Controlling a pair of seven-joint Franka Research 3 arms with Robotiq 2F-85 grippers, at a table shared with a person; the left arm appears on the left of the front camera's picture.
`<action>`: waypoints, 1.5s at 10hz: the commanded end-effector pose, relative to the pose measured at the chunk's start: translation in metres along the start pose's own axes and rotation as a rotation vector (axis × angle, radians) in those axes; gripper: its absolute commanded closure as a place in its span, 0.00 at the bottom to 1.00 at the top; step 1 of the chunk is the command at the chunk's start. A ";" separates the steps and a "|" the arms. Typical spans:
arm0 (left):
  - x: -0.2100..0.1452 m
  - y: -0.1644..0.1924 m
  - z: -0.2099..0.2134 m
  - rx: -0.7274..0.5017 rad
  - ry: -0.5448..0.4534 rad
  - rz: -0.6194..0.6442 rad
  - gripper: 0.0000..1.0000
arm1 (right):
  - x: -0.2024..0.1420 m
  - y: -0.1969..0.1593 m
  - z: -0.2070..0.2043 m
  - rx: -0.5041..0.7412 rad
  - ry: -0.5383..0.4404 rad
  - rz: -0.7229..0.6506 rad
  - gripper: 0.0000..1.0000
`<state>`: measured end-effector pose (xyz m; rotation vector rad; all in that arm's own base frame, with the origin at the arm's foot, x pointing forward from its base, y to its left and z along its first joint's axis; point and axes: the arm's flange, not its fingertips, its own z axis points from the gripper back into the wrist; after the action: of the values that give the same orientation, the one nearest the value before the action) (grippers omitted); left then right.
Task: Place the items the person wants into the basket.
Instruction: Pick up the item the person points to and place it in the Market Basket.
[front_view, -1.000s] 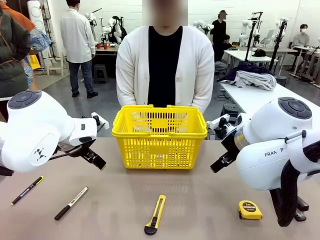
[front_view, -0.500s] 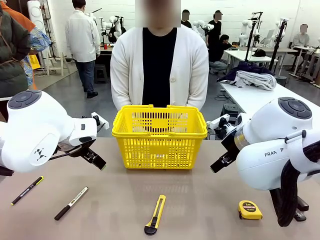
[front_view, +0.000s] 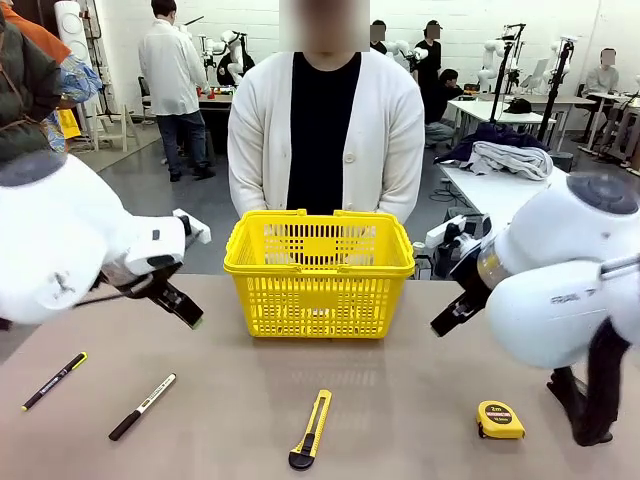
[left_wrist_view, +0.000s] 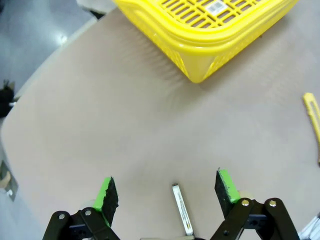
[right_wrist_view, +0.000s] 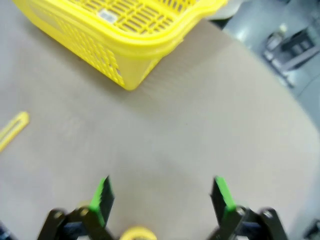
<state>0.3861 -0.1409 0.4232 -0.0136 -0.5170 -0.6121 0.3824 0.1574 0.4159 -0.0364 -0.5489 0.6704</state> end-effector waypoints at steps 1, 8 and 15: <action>0.001 -0.002 0.091 -0.007 0.043 -0.028 0.00 | -0.020 0.014 0.085 -0.016 0.071 -0.017 0.00; 0.005 0.008 0.183 0.027 0.045 -0.043 0.00 | -0.025 0.022 0.227 -0.050 0.002 -0.027 0.00; -0.003 0.034 0.190 -0.240 0.116 -0.203 0.00 | -0.034 -0.003 0.240 0.131 -0.017 0.059 0.00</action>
<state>0.3039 -0.1067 0.5939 -0.0361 -0.4459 -0.7113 0.2337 0.1154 0.6095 -0.0539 -0.5660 0.6769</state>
